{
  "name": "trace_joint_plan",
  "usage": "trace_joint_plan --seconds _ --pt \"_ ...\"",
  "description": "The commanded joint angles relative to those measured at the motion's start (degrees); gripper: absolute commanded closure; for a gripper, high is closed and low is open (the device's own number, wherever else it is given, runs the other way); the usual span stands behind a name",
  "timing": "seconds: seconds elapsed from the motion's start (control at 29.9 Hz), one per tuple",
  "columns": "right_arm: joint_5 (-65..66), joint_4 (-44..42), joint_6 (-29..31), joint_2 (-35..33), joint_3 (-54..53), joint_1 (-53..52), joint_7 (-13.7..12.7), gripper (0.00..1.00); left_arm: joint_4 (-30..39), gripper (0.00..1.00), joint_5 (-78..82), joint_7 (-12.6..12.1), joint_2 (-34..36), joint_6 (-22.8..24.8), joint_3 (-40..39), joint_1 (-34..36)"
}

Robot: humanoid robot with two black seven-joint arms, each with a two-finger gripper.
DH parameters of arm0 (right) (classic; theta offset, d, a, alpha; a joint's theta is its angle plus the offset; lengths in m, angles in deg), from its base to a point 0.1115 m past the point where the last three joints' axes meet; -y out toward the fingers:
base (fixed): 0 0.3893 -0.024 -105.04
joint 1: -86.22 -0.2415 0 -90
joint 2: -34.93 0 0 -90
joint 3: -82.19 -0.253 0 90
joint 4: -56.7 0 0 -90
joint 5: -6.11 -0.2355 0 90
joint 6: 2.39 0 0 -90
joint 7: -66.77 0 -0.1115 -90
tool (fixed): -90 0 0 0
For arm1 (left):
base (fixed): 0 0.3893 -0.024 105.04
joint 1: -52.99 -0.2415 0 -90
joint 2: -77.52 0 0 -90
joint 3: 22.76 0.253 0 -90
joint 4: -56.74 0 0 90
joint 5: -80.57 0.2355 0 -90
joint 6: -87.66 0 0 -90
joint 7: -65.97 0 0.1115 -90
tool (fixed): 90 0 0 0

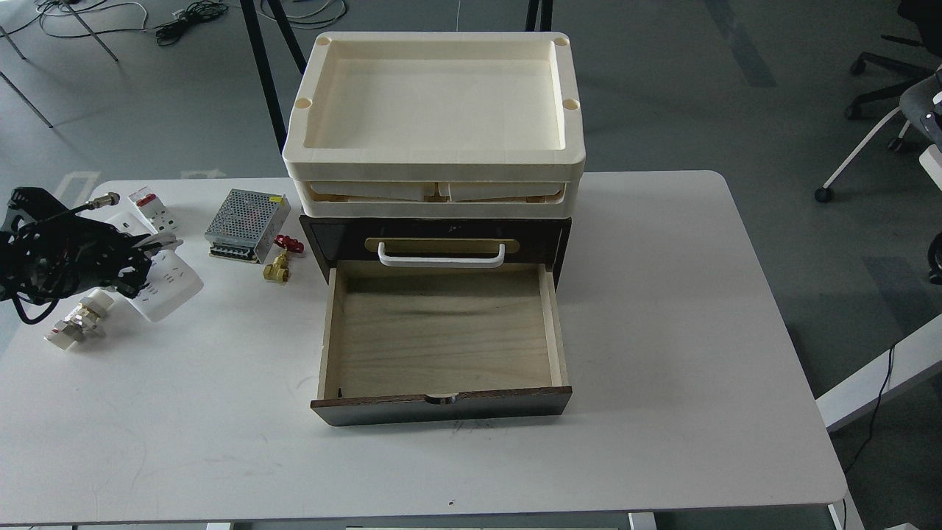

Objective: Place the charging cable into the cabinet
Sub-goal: 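Close the left gripper on the power strip and lift it, then carry the power strip with the left gripper over the open drawer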

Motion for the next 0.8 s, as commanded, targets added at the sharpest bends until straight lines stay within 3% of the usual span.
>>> trace_joint_plan --seconds 0.0,0.17,0.33,0.57,0.77 --pt "-0.07 0.01 -0.04 0.33 -0.17 0.00 0.00 0.00 14.03 1.00 -4.61 0.00 10.91 1.56 -0.20 2.19" --pt "-0.07 -0.08 -0.04 0.42 -0.35 0.00 0.00 0.00 38.91 1.00 -10.23 0.00 27.89 8.24 -1.42 5.09" --pt "-0.07 -0.35 -0.04 0.42 -0.35 0.00 0.00 0.00 53.43 1.00 -18.13 0.00 35.29 9.03 -0.81 4.39" --pt "-0.07 -0.61 -0.04 -0.02 -0.35 0.27 0.00 0.00 68.11 1.00 -35.63 0.00 40.39 21.23 -1.60 4.04" --pt "-0.07 -2.02 0.13 -0.02 -0.35 0.44 0.00 0.00 70.59 1.00 -42.48 0.00 34.08 23.01 -0.99 3.25"
